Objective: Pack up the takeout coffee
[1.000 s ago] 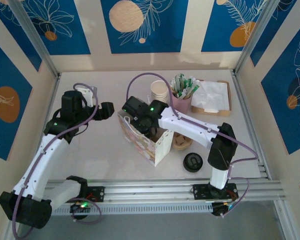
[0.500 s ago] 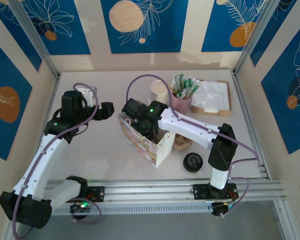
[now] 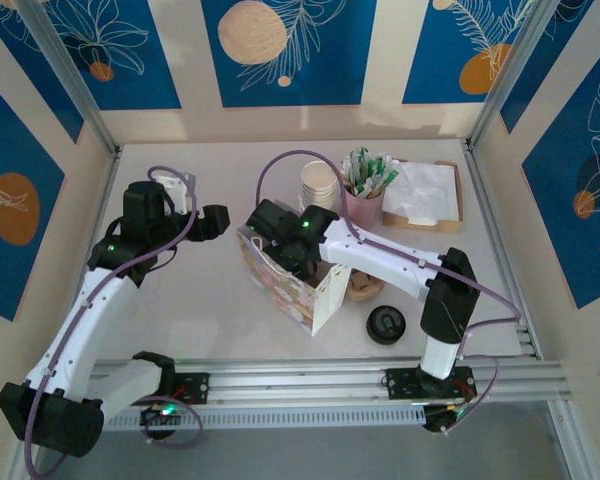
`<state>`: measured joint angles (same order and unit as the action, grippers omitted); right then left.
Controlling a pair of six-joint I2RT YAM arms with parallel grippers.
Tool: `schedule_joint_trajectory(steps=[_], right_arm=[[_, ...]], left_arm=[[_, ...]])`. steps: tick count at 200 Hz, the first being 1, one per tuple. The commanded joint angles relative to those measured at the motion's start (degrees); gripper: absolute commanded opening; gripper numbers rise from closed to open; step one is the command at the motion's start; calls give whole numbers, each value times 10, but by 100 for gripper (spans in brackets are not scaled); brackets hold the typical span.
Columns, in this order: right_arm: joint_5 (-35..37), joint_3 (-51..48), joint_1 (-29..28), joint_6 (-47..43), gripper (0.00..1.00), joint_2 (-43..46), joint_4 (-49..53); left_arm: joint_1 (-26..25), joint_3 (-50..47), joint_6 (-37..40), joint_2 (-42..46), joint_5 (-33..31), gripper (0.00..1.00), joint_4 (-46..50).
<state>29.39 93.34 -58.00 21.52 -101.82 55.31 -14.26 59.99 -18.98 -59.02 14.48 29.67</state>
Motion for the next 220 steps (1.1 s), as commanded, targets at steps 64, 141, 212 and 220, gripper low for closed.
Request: schedule_joint_trajectory(steps=[64, 141, 212, 220], right_arm=[[-26, -13, 4, 6, 46, 0, 22], [-34, -13, 3, 4, 46, 9, 20], [-27, 22, -7, -2, 46, 21, 43], [-23, 27, -9, -4, 46, 23, 46]], left_arm=[[-32, 85, 54, -35, 205, 60, 84], [-62, 115, 94, -100, 117, 54, 123], [-63, 102, 85, -99, 93, 46, 107], [-63, 102, 84, -98, 92, 46, 106]])
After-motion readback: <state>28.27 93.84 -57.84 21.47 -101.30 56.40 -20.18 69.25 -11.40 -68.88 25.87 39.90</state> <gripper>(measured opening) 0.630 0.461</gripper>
